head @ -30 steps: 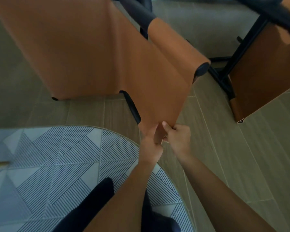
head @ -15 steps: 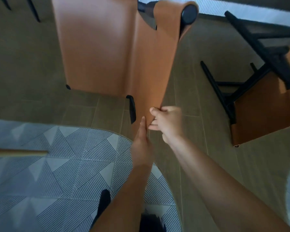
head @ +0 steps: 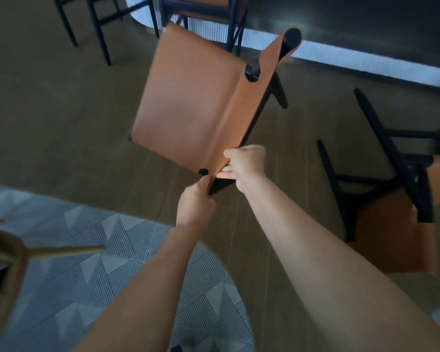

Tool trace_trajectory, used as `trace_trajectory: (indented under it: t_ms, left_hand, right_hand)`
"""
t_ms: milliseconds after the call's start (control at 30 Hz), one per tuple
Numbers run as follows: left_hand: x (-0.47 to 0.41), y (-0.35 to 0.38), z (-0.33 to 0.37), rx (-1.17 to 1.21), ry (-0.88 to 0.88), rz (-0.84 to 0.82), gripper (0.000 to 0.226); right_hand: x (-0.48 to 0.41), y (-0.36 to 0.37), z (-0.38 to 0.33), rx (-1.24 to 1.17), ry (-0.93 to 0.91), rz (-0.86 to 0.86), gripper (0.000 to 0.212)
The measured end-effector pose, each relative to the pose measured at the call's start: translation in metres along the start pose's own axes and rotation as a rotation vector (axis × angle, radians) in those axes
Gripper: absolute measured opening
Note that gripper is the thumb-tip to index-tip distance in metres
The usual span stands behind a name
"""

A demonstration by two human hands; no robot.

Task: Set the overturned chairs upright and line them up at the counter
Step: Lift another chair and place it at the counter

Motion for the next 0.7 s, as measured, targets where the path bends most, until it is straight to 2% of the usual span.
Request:
trace_trajectory:
  t_ms: [167,267,367,433,600,700]
  left_hand:
    - [-0.064,-0.024,0.063,0.012,0.024,-0.102,0.042]
    - [-0.1,-0.024,0.093,-0.004,0.022,-0.157,0.048]
    - [-0.135,-0.022,0.121,-0.018,0.027,-0.223,0.048]
    - [-0.157,-0.019,0.138,-0.019,0.032,-0.262,0.044]
    - [-0.198,-0.008,0.172,-0.086,0.042,-0.337,0.044]
    - [-0.218,0.0,0.191,-0.161,0.042,-0.401,0.034]
  right_hand:
    - [-0.031,-0.006,-0.084,0.079,-0.012,0.009,0.006]
    - [-0.058,-0.015,-0.12,0.092,0.015,0.033,0.017]
    - [-0.082,-0.025,-0.155,0.117,0.035,0.075,0.007]
    - [-0.096,-0.033,-0.176,0.141,0.054,0.103,0.012]
    - [-0.128,-0.053,-0.212,0.159,0.078,0.142,0.01]
    - [-0.147,-0.064,-0.229,0.189,0.101,0.154,0.012]
Point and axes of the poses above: each hand's wrist, its own x-axis away from the middle knuckle, its own y-axis out of the palm, z = x × y, the point moved 6 cm from there along -x, towards the middle knuckle, and after that the axes turned 3 degrees about y, right-handed, at the moved point
